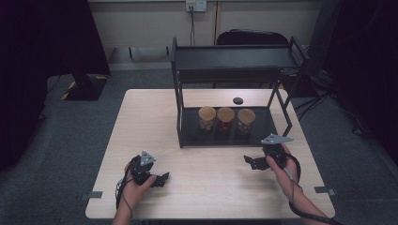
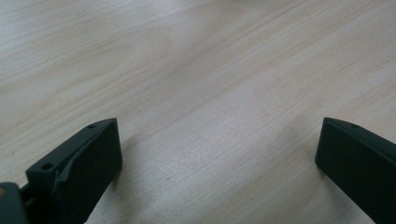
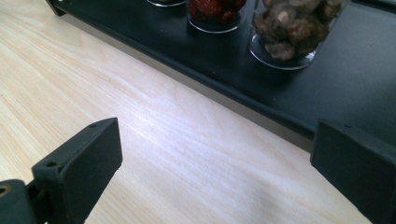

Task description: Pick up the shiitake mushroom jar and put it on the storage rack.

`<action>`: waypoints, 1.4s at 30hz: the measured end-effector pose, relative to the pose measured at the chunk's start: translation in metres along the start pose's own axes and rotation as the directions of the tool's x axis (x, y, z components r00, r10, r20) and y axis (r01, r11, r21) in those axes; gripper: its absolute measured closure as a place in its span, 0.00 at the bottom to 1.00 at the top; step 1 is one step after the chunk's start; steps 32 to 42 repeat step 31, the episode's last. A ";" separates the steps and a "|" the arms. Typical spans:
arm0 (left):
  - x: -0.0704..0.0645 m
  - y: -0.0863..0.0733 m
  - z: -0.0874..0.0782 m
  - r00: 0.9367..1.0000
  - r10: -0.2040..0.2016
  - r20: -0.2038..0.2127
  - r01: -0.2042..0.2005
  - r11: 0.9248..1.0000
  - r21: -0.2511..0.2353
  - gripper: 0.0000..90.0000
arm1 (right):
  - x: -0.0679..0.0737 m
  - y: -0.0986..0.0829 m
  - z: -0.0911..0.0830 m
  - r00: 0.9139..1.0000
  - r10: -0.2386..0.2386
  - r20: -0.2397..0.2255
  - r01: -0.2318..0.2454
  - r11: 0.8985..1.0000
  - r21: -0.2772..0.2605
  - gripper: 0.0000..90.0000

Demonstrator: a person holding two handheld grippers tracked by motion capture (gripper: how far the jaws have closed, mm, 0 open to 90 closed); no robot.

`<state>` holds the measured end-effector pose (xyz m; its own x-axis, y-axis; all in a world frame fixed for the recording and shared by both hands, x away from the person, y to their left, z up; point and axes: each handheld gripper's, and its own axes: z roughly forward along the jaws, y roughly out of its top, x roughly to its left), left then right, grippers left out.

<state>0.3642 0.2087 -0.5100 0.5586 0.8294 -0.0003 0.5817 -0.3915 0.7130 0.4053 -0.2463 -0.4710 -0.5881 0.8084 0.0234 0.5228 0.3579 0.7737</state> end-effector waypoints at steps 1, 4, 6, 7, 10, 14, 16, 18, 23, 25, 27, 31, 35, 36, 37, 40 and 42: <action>0.000 0.000 0.000 1.000 0.000 0.000 0.000 1.000 0.000 0.00 | -0.001 -0.002 -0.001 1.000 0.002 -0.002 -0.002 1.000 0.000 0.02; 0.000 0.000 0.000 1.000 0.000 0.000 0.000 1.000 0.000 0.00 | -0.002 -0.006 -0.003 1.000 0.006 0.000 -0.006 1.000 0.003 0.02; 0.000 0.000 0.000 1.000 0.000 0.000 0.000 1.000 0.000 0.00 | -0.003 -0.010 -0.004 1.000 0.004 0.003 -0.004 1.000 0.010 0.02; 0.000 0.000 0.000 1.000 0.000 0.000 0.000 1.000 0.000 0.00 | -0.003 -0.011 -0.005 1.000 0.003 0.002 -0.003 1.000 0.011 0.02; 0.000 0.000 0.000 1.000 0.000 0.000 0.000 1.000 0.000 0.00 | -0.004 -0.017 -0.009 1.000 0.001 0.001 -0.001 1.000 0.014 0.02; 0.000 0.000 0.000 1.000 0.001 0.000 -0.001 1.000 0.001 0.00 | -0.006 -0.027 -0.015 1.000 -0.008 0.001 0.008 1.000 0.028 0.02; 0.000 0.000 0.000 1.000 0.000 0.000 0.000 1.000 0.000 0.00 | -0.007 -0.032 -0.018 1.000 -0.007 0.004 0.006 0.999 0.033 0.02; 0.000 0.000 0.000 1.000 0.000 0.000 0.000 1.000 0.000 0.00 | -0.009 -0.037 -0.020 1.000 -0.008 0.004 0.007 0.999 0.040 0.02; 0.000 0.000 0.000 1.000 0.000 0.000 0.000 1.000 0.000 0.00 | -0.011 -0.051 -0.025 0.999 -0.032 0.009 0.031 0.998 0.062 0.02; 0.000 0.000 0.000 1.000 0.000 0.000 0.000 1.000 0.000 0.00 | -0.012 -0.056 -0.026 0.999 -0.032 0.013 0.031 0.997 0.069 0.02; 0.000 0.000 0.000 1.000 0.000 0.000 0.000 1.000 0.000 0.00 | -0.013 -0.061 -0.027 0.999 -0.034 0.019 0.033 0.997 0.076 0.02; 0.000 0.000 0.000 1.000 0.000 0.000 0.000 1.000 0.000 0.00 | -0.015 -0.068 -0.027 0.999 -0.039 0.018 0.037 0.996 0.087 0.01; 0.000 0.000 0.000 1.000 0.000 0.000 0.000 1.000 0.000 0.00 | -0.015 -0.068 -0.027 0.999 -0.039 0.018 0.037 0.996 0.087 0.01; 0.000 0.000 0.000 1.000 0.000 0.000 0.000 1.000 0.000 0.00 | -0.015 -0.068 -0.027 0.999 -0.039 0.018 0.037 0.996 0.087 0.01; 0.000 0.000 0.000 1.000 0.000 0.000 0.000 1.000 0.000 0.00 | -0.015 -0.068 -0.027 0.999 -0.039 0.018 0.037 0.996 0.087 0.01; 0.000 0.000 0.000 1.000 0.000 0.000 0.000 1.000 0.000 0.00 | -0.015 -0.068 -0.027 0.999 -0.039 0.018 0.037 0.996 0.087 0.01; 0.000 0.000 0.000 1.000 0.000 0.000 0.000 1.000 0.000 0.00 | -0.015 -0.068 -0.027 0.999 -0.039 0.018 0.037 0.996 0.087 0.01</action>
